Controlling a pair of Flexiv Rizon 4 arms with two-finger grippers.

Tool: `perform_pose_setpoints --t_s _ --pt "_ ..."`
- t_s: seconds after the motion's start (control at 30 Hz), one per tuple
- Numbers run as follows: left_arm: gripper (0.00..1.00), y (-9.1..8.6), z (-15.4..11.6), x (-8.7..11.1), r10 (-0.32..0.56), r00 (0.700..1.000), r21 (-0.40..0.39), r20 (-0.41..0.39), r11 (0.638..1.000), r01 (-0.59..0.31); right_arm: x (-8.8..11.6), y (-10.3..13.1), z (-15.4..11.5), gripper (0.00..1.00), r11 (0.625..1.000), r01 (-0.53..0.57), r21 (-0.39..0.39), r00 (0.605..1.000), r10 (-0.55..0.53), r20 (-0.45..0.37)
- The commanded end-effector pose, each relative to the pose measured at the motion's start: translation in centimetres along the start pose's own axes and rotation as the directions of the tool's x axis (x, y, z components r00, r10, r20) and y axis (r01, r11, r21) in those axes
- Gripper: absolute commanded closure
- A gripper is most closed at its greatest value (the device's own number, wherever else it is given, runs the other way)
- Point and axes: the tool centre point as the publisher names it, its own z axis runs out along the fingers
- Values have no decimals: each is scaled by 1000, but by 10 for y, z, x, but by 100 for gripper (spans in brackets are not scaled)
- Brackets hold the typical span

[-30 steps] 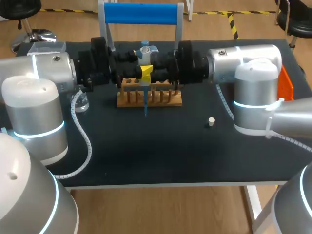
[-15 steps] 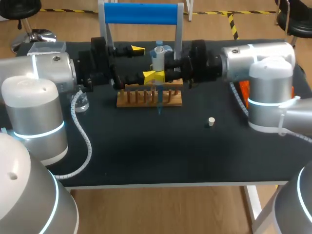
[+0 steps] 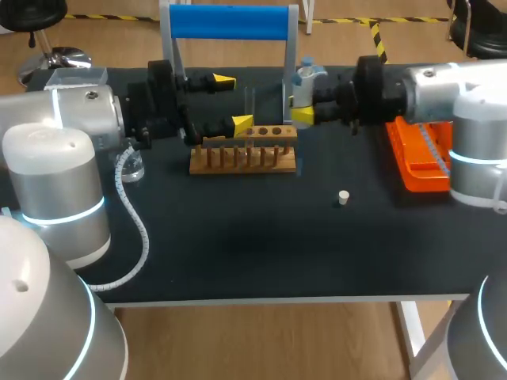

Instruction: Invert the test tube, pick up the pipette, mount the tip to pipette, aspirate from beaker and dispense into the tube, eject the tip, return the pipette, and cap with the stopper.

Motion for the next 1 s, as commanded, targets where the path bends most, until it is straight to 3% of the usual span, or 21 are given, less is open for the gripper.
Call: perform_pose_setpoints --t_s 0.03,0.37,1.0 --pt "0 1 0 1 1 1000 3 4 1000 -1 -9 0 -44 100 1000 -3 11 1000 3 -1" --pt "0 1 0 1 1 1000 3 4 1000 -1 -21 3 -90 100 1000 -13 -12 999 13 33" --pt "0 1 0 1 1 1000 3 4 1000 -1 -21 3 -90 100 1000 -13 -12 999 13 33"
